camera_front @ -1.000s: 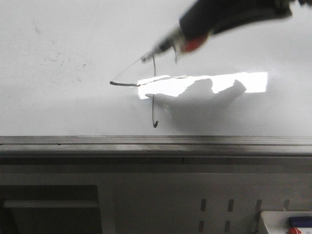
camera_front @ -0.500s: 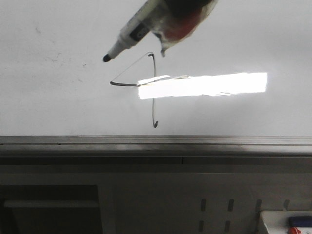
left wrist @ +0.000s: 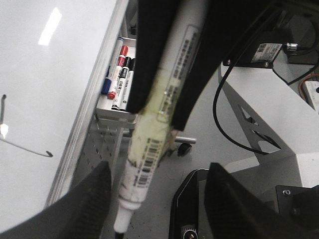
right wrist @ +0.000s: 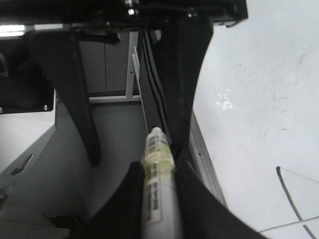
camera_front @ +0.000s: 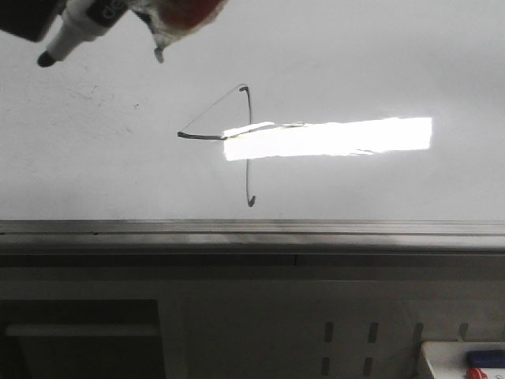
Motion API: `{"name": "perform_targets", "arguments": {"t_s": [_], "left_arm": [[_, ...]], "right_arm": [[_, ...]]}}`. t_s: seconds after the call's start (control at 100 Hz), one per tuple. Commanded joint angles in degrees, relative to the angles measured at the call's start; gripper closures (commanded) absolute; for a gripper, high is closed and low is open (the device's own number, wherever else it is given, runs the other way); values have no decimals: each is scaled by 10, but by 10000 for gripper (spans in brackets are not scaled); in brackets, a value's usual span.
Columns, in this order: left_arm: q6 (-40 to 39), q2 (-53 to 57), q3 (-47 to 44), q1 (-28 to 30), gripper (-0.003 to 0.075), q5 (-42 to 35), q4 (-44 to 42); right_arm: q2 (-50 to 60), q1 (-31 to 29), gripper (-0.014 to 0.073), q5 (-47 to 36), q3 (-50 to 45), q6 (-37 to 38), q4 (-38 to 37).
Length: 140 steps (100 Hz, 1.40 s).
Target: Write number 4 on whiteboard
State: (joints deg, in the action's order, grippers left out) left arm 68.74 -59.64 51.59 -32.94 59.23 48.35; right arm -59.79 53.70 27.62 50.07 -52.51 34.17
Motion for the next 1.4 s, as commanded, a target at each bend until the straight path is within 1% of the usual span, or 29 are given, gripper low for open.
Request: {"name": "perform_targets", "arguments": {"t_s": [0.0, 0.06, 0.13, 0.32, 0.4, 0.59, 0.64, 0.68, 0.71, 0.76, 0.78, 0.8, 0.83, 0.88, 0.93, 1.0, 1.06, 1.1, 1.13, 1.14, 1.15, 1.22, 1.24, 1.26, 1.27, 1.28, 1.31, 1.33, 1.39], "left_arm": [[0, 1, 19, -12, 337, -17, 33], [0, 0, 19, -14, 363, -25, 33], [0, 0, 19, -14, 426, -38, 36], [0, 0, 19, -14, 660, -48, 46], [0, 0, 19, -14, 738, -47, 46], [0, 0, 19, -14, 741, -46, 48], [-1, 0, 19, -14, 741, -46, 53], [-1, 0, 19, -14, 741, -47, 59], [-1, 0, 19, -14, 741, -51, 60], [-1, 0, 19, -14, 741, -55, 64], [-2, 0, 19, -14, 741, -58, 65], [-8, 0, 19, -14, 741, -63, 65], [-13, 0, 19, -14, 741, -66, 65], [-20, 0, 17, -14, 741, -75, 65], [-26, 4, 8, -14, 741, -92, 65], [-43, 11, -11, -14, 741, -135, 66], [-65, 18, -33, -14, 741, -195, 72], [-77, 25, -52, -14, 741, -234, 85], [-82, 29, -67, -14, 741, -278, 98], [-83, 30, -74, -14, 741, -296, 107], [-83, 32, -78, -14, 741, -305, 111], [-83, 36, -115, -14, 741, -394, 169], [-83, 36, -125, -14, 741, -409, 190], [-83, 36, -134, -14, 741, -431, 210], [-83, 35, -137, -14, 741, -446, 217], [-83, 33, -143, -14, 741, -453, 223], [-82, 32, -154, -14, 741, -478, 250], [-82, 29, -161, -14, 741, -493, 263], [-82, 21, -173, -14, 741, -527, 275]], "right_arm": [[7, 9, 646, -41, 20, -7, 8], [7, 14, 646, -43, 20, -7, 8], [7, 20, 646, -43, 20, -7, 8], [7, 25, 646, -43, 20, -7, 10], [7, 25, 646, -43, 20, -7, 11], [7, 25, 634, -45, 20, -7, 25], [7, 25, 591, -46, 20, -7, 25], [7, 23, 526, -48, 20, -7, 25], [7, 20, 471, -49, 20, -7, 25], [8, 13, 344, -51, 20, -7, 25], [9, 10, 312, -53, 20, -7, 25], [12, 4, 252, -54, 20, -7, 25], [14, -2, 200, -56, 20, -7, 25], [24, -18, 135, -56, 20, -7, 25], [34, -38, 112, -56, 20, -7, 25], [55, -71, 127, -56, 20, -7, 25], [72, -103, 152, -55, 20, -3, 25], [85, -124, 189, -55, 20, 10, 25], [94, -139, 223, -53, 20, 18, 25], [97, -146, 255, -53, 20, 21, 25], [99, -149, 255, -53, 20, 22, 25], [118, -183, 386, -42, 20, 36, 25], [123, -192, 431, -38, 20, 37, 25], [128, -200, 495, -34, 20, 37, 25], [128, -203, 495, -33, 20, 37, 25], [130, -205, 529, -32, 20, 37, 25], [134, -217, 594, -26, 20, 37, 25], [135, -223, 659, -24, 20, 37, 25], [138, -236, 656, -22, 19, 39, 27]]}}
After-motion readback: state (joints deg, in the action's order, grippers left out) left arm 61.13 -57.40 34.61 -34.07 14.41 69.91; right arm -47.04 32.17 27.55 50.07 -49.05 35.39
